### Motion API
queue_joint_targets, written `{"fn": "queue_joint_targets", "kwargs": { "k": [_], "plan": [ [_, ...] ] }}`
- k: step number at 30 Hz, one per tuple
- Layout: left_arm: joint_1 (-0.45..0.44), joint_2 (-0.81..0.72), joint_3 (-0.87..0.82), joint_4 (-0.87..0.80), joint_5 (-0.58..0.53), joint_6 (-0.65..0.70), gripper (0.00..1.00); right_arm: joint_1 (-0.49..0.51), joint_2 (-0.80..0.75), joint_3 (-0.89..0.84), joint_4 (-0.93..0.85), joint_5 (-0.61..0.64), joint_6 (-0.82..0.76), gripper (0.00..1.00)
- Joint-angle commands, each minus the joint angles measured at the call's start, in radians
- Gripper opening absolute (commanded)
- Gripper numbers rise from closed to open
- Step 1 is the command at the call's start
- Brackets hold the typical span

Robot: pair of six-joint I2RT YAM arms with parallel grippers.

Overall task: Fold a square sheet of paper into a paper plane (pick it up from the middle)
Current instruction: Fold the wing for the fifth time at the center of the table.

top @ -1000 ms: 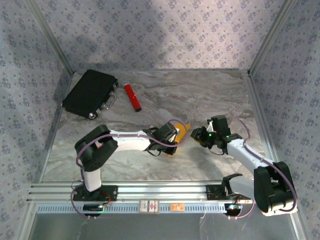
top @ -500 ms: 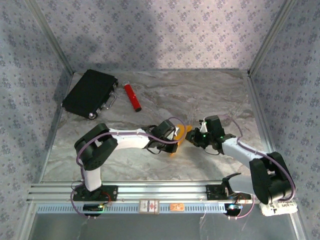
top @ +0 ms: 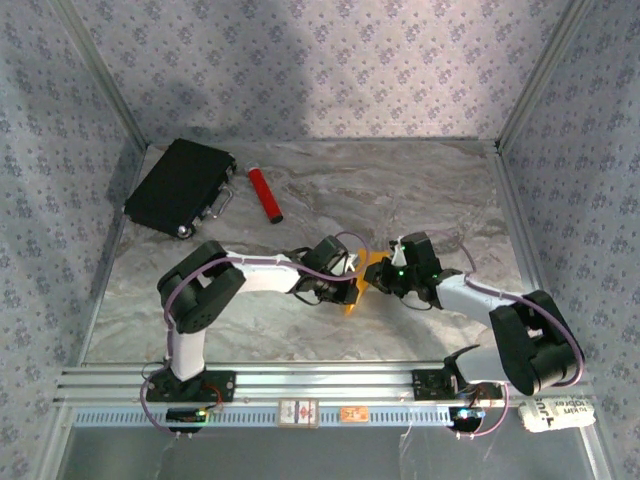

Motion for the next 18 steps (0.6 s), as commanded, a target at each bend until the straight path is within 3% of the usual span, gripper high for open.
{"fn": "queue_joint_targets", "kwargs": {
  "k": [1,9,18],
  "plan": [
    [0.009,0.026,0.004,0.025,0.054,-0.018,0.02,0.005,0.006,-0.016,0.036,-0.002,0.01,0.11],
    [0.023,0.054,0.012,0.036,0.104,-0.041,0.02,0.002,-0.002,-0.064,0.102,0.041,0.032,0.09],
    [0.034,0.085,0.022,0.045,0.155,-0.07,0.02,-0.002,0.062,-0.039,0.156,-0.045,0.038,0.09]
  ]
}}
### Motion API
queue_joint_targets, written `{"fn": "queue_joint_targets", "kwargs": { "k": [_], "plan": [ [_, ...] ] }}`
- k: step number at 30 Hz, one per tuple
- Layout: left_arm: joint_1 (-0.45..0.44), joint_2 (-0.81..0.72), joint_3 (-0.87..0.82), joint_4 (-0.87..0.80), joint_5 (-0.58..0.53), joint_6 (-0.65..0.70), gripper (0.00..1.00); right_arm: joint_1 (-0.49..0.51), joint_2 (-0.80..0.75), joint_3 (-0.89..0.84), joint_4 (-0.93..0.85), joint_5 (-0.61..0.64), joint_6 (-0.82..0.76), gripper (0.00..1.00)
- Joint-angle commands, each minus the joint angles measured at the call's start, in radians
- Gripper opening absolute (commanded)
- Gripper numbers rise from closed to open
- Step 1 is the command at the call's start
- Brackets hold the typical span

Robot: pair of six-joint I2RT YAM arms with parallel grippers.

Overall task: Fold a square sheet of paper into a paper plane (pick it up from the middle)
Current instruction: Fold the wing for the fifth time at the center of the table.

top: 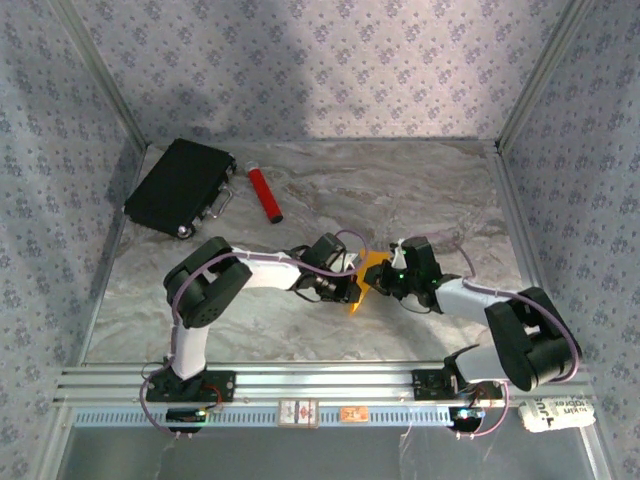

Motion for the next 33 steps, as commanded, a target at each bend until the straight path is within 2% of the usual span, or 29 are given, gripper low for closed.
{"fn": "queue_joint_targets", "kwargs": {
  "k": [1,8,23,33],
  "plan": [
    [0.004,0.04,0.016,-0.011,0.03,-0.02,0.02,-0.003,0.035,0.015,0.033,-0.025,0.014,0.09],
    [0.02,0.052,0.008,0.017,0.064,-0.066,0.02,-0.031,0.054,0.016,0.042,-0.016,0.01,0.09],
    [0.036,0.083,-0.035,0.137,0.127,-0.163,0.01,-0.113,0.107,0.014,0.072,-0.083,-0.024,0.09],
    [0.04,0.1,-0.05,0.179,0.139,-0.195,0.01,-0.168,0.028,-0.012,0.067,-0.131,-0.051,0.1]
  ]
}}
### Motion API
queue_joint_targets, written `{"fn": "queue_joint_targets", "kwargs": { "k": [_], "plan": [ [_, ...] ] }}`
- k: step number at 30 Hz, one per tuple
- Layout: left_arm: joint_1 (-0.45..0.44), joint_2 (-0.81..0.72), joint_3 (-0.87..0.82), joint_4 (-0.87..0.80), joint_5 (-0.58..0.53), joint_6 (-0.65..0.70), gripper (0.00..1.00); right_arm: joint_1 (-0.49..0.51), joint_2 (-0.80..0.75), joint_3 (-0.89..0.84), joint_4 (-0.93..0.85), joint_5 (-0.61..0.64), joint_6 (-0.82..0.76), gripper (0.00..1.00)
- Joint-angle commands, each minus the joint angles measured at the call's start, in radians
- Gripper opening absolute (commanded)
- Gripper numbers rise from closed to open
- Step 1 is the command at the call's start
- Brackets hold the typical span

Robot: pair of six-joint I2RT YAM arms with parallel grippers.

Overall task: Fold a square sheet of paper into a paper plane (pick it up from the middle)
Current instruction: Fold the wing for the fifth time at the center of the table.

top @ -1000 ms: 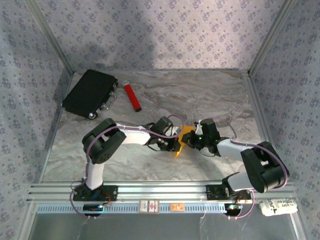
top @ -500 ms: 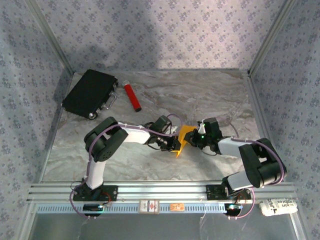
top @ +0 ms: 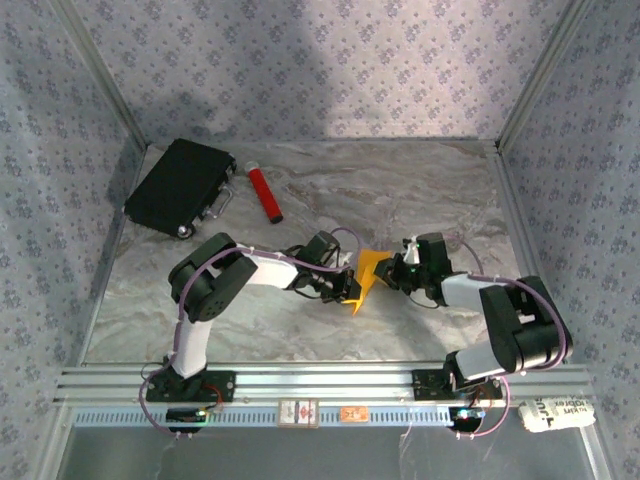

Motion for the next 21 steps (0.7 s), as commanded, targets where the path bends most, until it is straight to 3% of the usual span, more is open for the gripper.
{"fn": "queue_joint_targets", "kwargs": {
  "k": [1,21],
  "plan": [
    [-0.007,0.05,-0.016,0.019,-0.02,-0.009,0.01,-0.004,-0.037,-0.013,0.01,-0.046,-0.038,0.1],
    [-0.004,0.055,-0.02,0.011,-0.029,-0.035,0.0,0.038,0.079,0.029,0.036,-0.074,-0.093,0.1]
  ]
}}
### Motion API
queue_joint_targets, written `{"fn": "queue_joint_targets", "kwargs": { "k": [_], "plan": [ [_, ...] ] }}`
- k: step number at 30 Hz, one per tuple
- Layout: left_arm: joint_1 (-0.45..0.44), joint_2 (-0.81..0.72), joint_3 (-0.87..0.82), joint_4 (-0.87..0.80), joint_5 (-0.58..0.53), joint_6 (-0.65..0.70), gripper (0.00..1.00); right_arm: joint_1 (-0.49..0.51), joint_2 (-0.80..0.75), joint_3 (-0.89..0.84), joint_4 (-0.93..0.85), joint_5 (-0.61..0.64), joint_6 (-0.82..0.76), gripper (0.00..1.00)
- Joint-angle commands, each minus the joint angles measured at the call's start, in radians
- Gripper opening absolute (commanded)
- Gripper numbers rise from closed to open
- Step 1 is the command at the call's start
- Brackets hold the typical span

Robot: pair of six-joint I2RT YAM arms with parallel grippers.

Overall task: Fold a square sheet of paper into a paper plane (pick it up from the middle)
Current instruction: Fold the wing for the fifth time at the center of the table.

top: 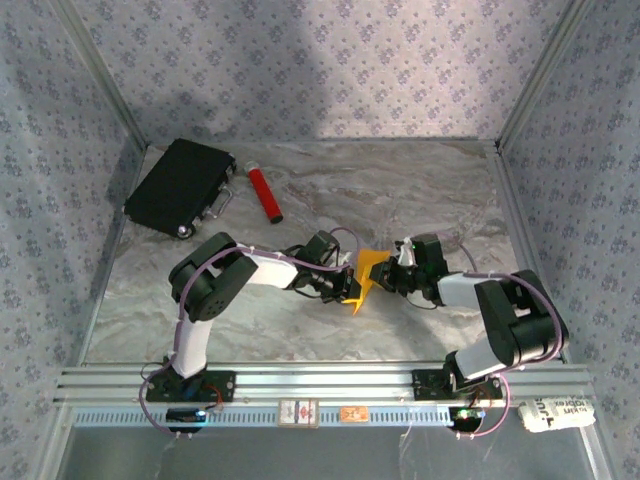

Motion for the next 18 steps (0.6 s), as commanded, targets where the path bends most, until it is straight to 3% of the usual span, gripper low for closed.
{"fn": "queue_joint_targets", "kwargs": {
  "k": [1,18],
  "plan": [
    [-0.006,0.053,-0.022,0.003,-0.037,-0.002,0.0,0.004,0.027,0.028,0.013,-0.019,-0.031,0.1],
    [-0.006,0.042,-0.043,-0.027,-0.063,0.013,0.0,-0.003,0.135,0.057,0.043,-0.027,-0.037,0.1]
  ]
}}
